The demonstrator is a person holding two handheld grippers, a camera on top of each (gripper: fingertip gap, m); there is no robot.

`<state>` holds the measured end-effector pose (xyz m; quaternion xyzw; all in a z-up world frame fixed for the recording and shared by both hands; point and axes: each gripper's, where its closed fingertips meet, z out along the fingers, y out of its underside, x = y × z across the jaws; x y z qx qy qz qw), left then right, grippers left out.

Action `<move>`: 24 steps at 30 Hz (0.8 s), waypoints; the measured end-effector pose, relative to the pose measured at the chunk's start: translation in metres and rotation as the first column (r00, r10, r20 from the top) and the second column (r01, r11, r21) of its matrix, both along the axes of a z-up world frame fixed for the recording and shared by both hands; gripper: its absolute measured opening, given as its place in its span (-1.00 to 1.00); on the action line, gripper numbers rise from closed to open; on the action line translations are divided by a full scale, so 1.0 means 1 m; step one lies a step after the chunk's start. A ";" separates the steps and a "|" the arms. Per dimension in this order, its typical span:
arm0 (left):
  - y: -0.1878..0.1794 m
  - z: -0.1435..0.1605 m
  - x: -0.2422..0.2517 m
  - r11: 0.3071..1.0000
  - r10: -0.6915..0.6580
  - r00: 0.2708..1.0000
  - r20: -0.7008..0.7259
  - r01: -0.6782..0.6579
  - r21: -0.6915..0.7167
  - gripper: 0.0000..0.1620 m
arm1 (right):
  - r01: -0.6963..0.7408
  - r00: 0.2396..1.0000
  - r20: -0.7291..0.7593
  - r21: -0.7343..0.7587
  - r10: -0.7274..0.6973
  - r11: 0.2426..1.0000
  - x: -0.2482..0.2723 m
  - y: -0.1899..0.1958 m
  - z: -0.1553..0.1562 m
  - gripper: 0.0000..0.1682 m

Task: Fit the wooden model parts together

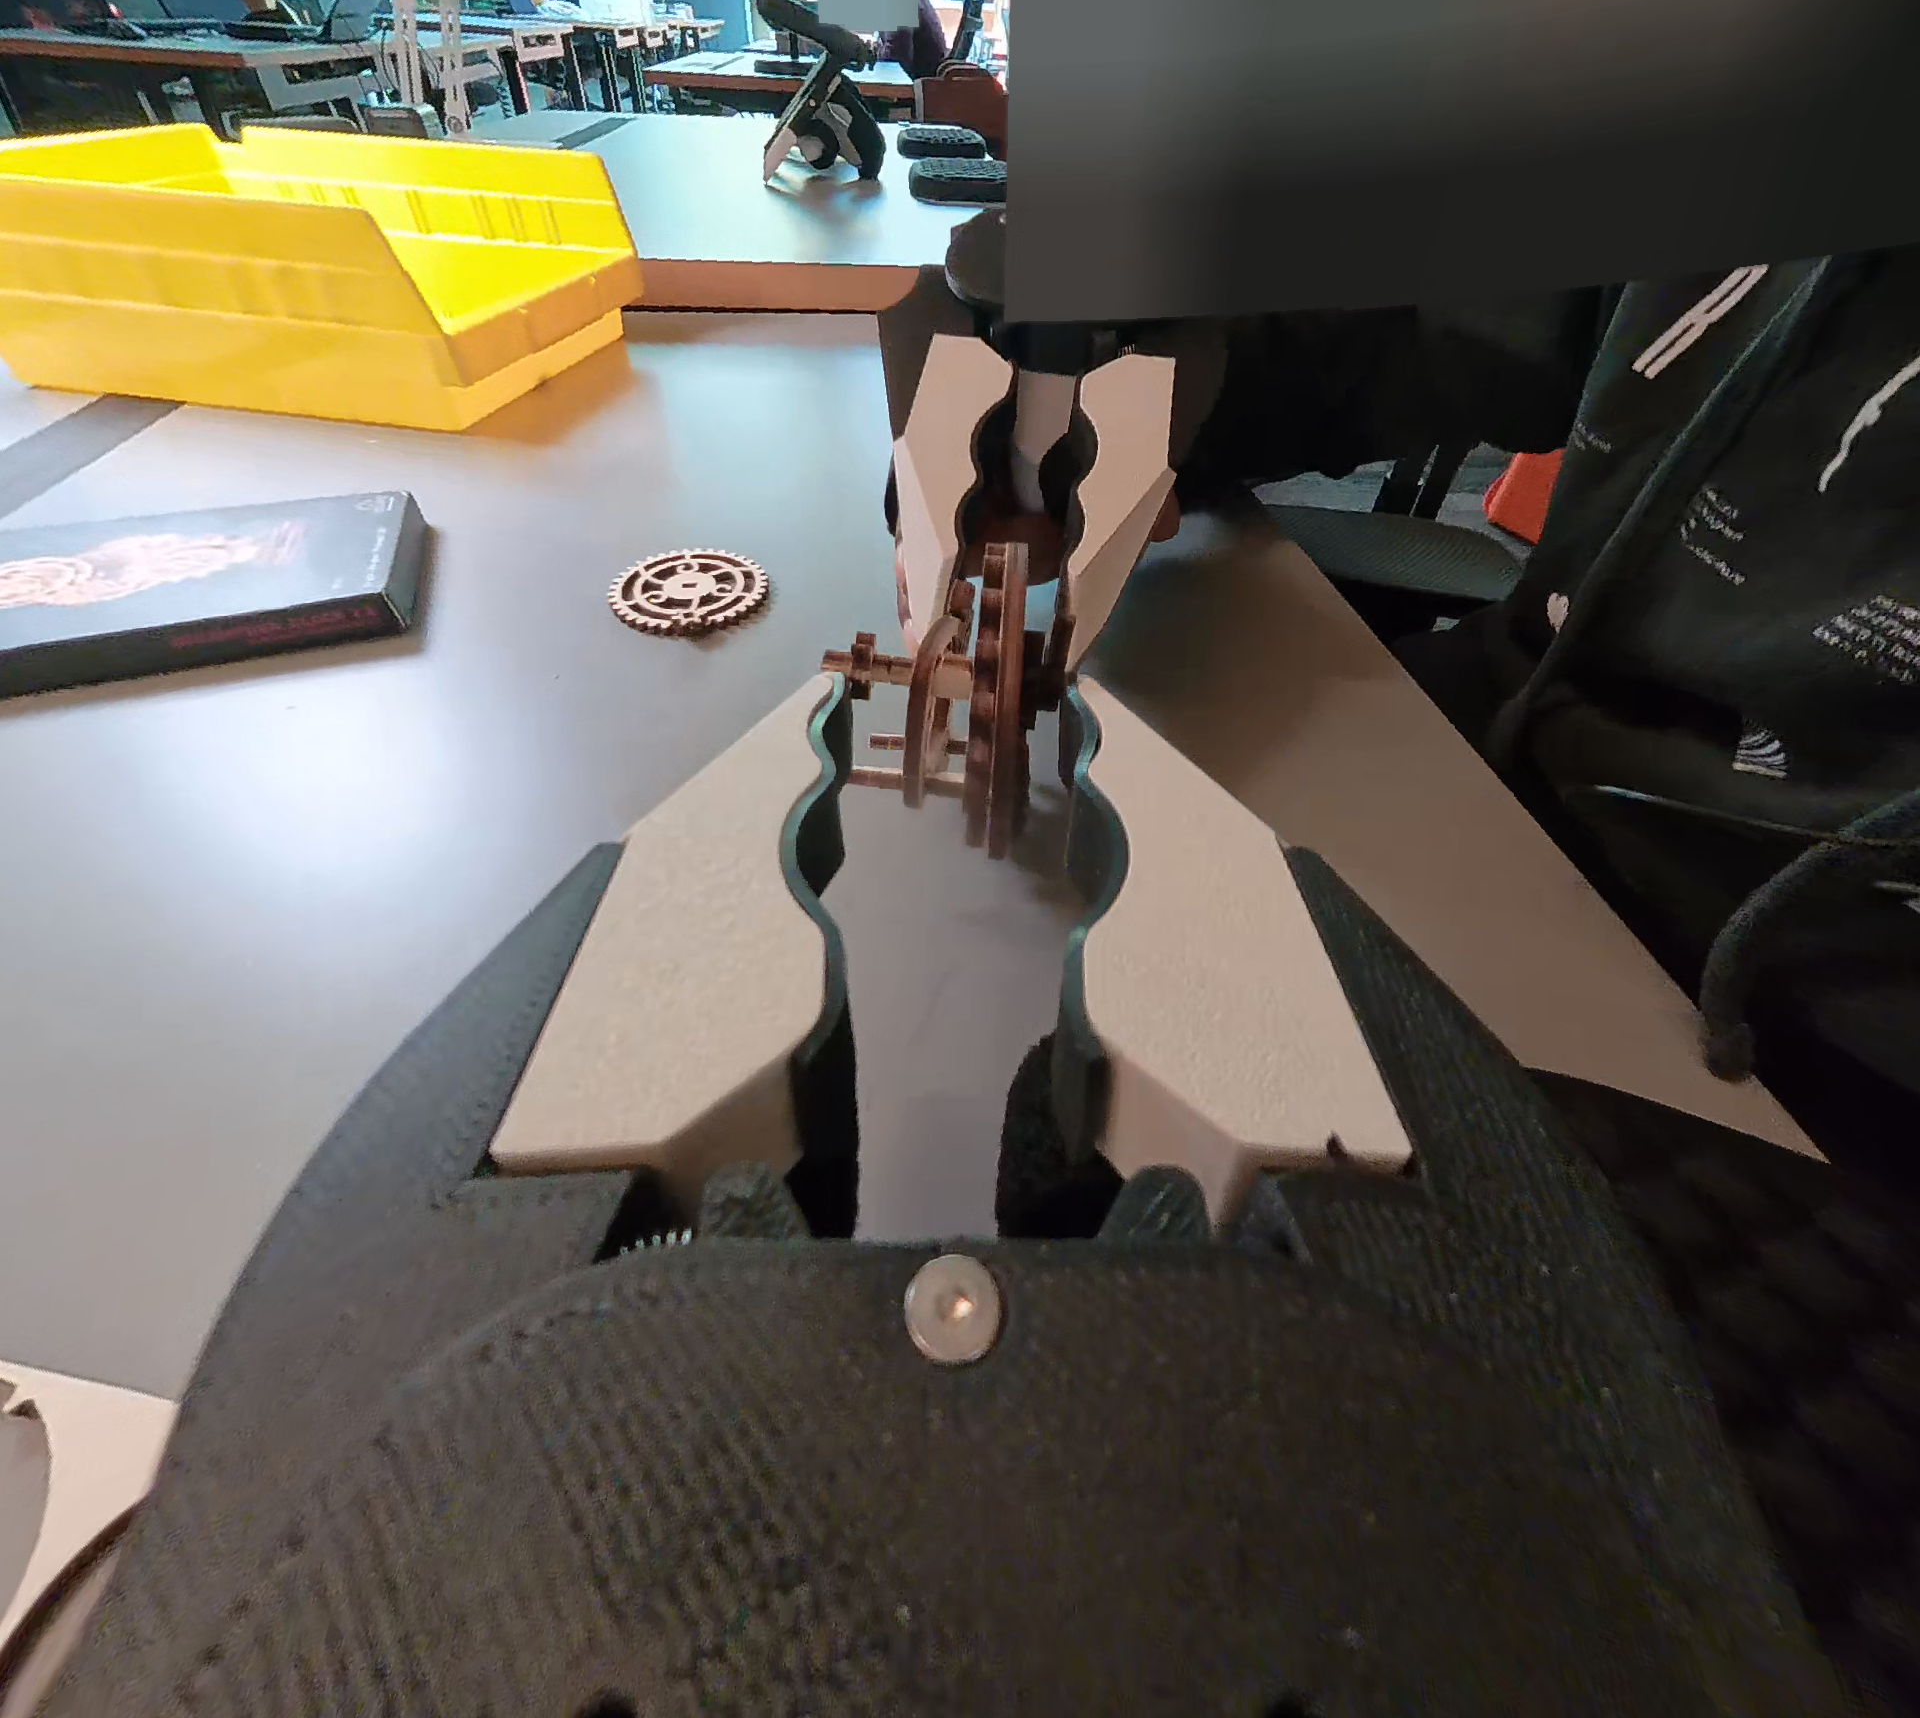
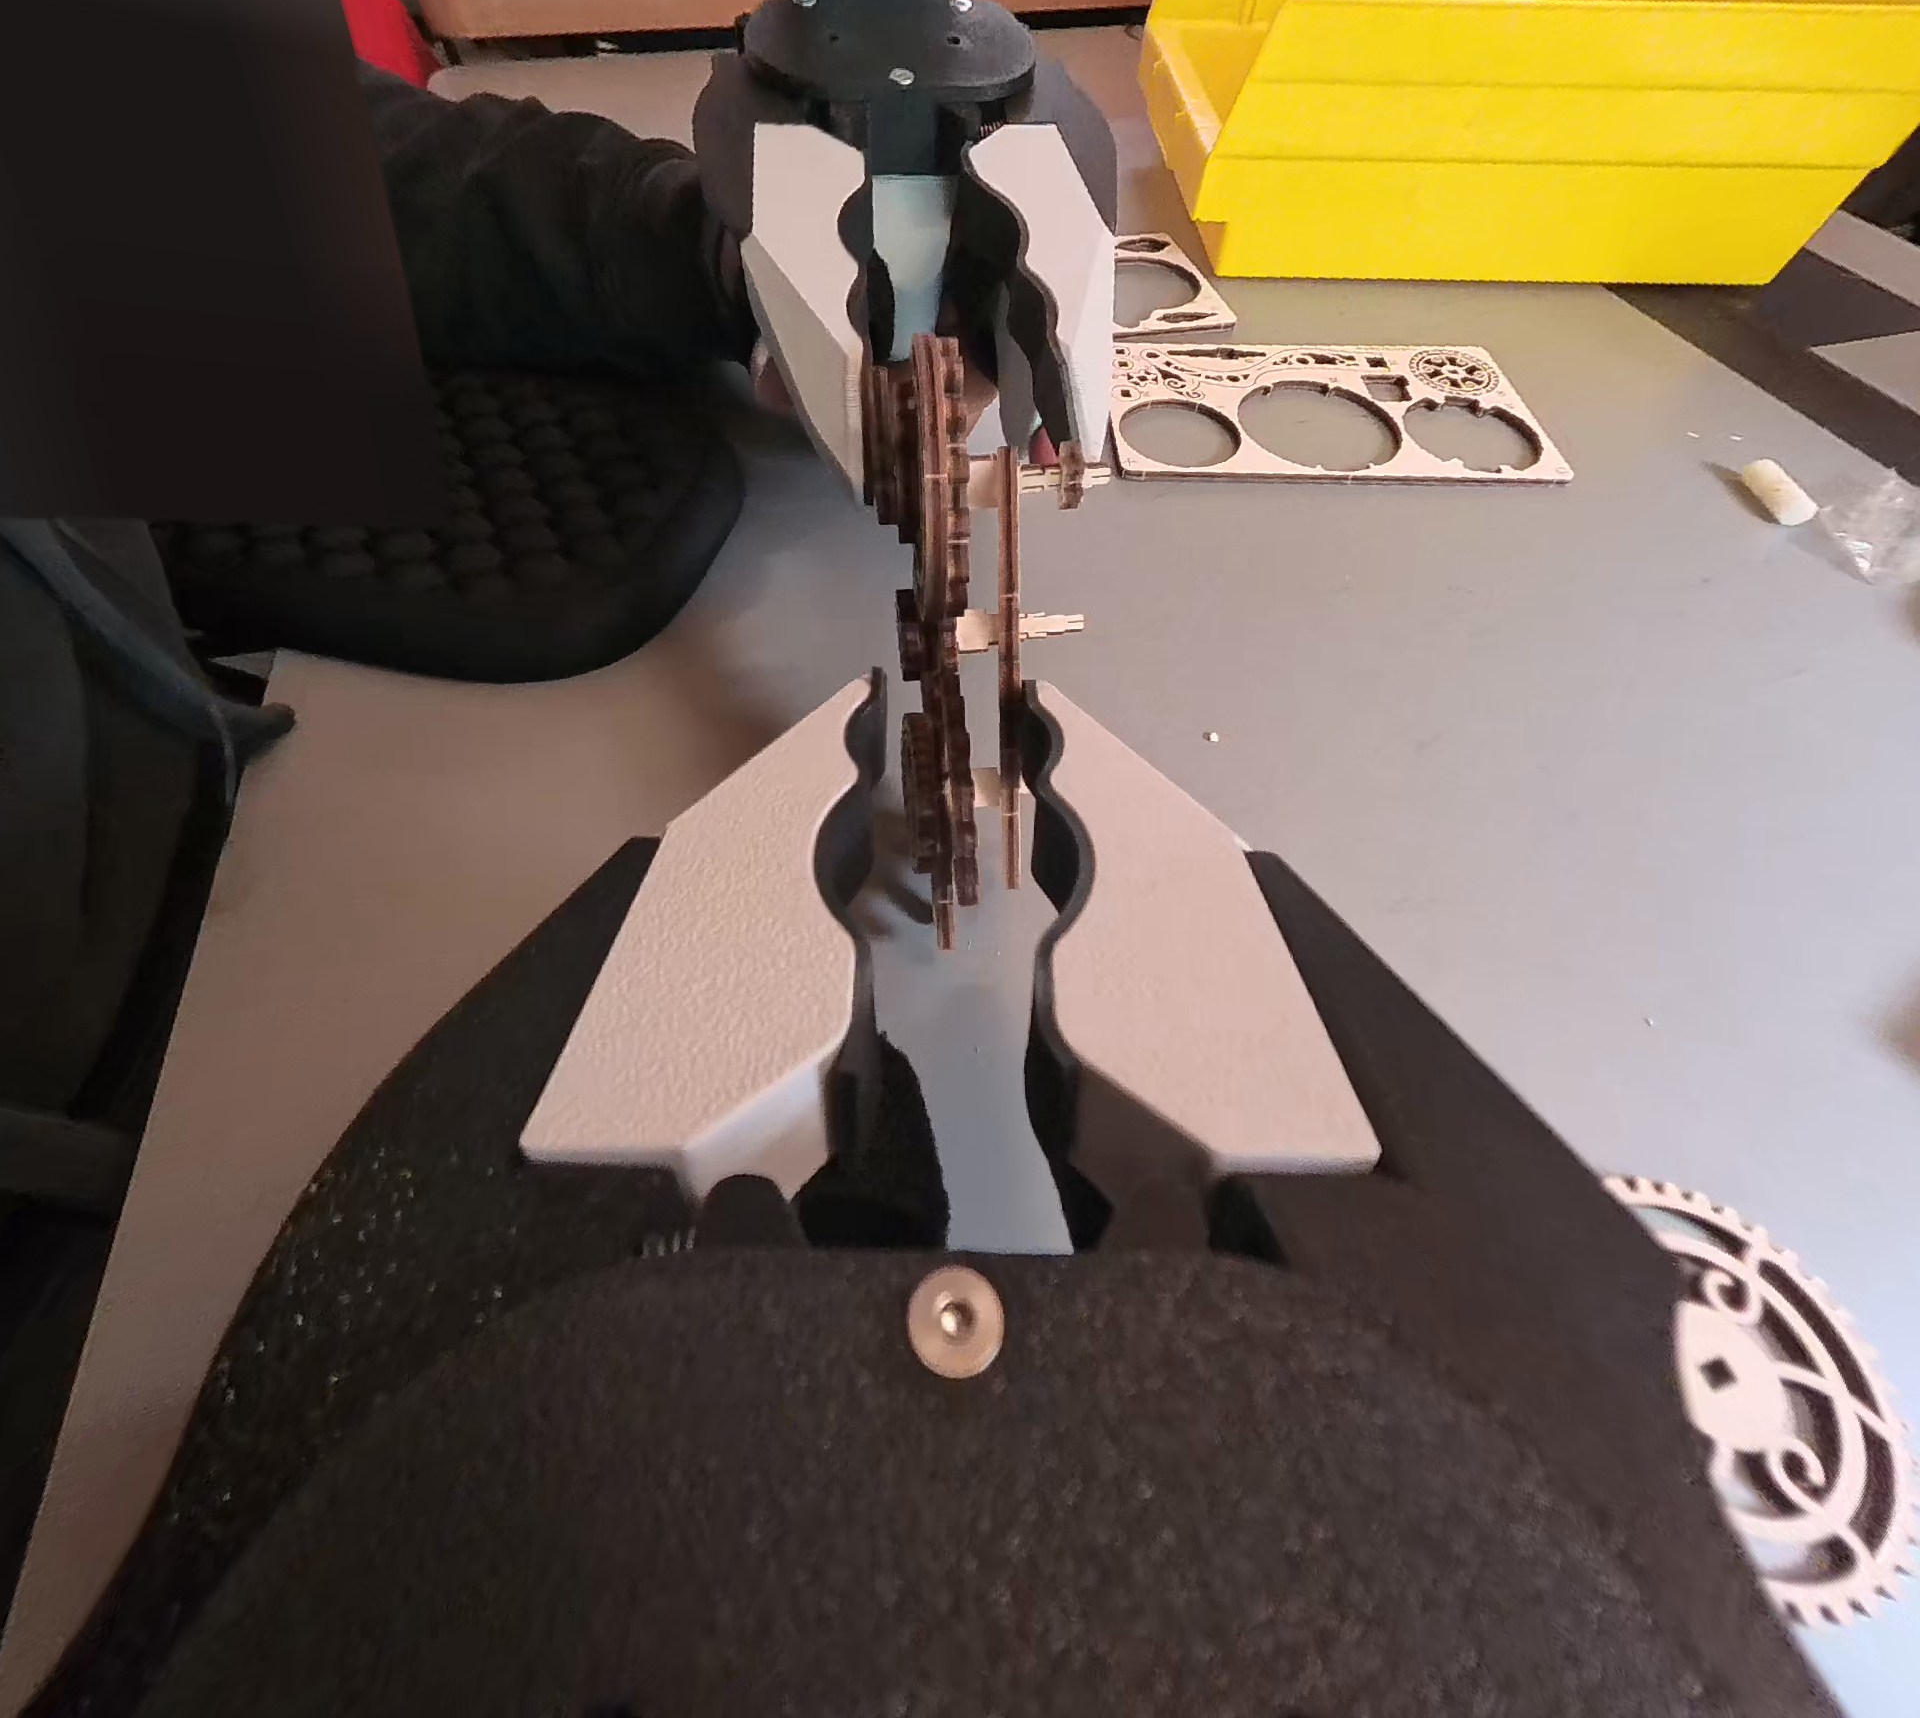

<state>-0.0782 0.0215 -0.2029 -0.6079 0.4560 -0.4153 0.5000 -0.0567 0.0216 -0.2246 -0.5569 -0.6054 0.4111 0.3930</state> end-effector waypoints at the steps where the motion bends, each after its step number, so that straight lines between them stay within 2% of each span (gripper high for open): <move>1: 0.001 0.000 0.000 1.000 0.001 1.000 0.003 -0.001 -0.010 -0.53 | 0.003 1.000 -0.003 -0.008 -0.003 1.000 0.000 0.001 0.000 -0.74; 12: 0.010 -0.003 -0.002 0.981 0.023 0.999 0.050 -0.013 -0.194 -0.53 | 0.013 1.000 -0.019 -0.071 -0.015 0.997 -0.002 0.005 -0.002 -0.75; 24: 0.013 -0.003 -0.003 0.972 0.022 0.997 0.067 -0.005 -0.236 -0.53 | 0.027 0.999 -0.032 -0.097 -0.030 0.995 -0.001 0.009 -0.001 -0.79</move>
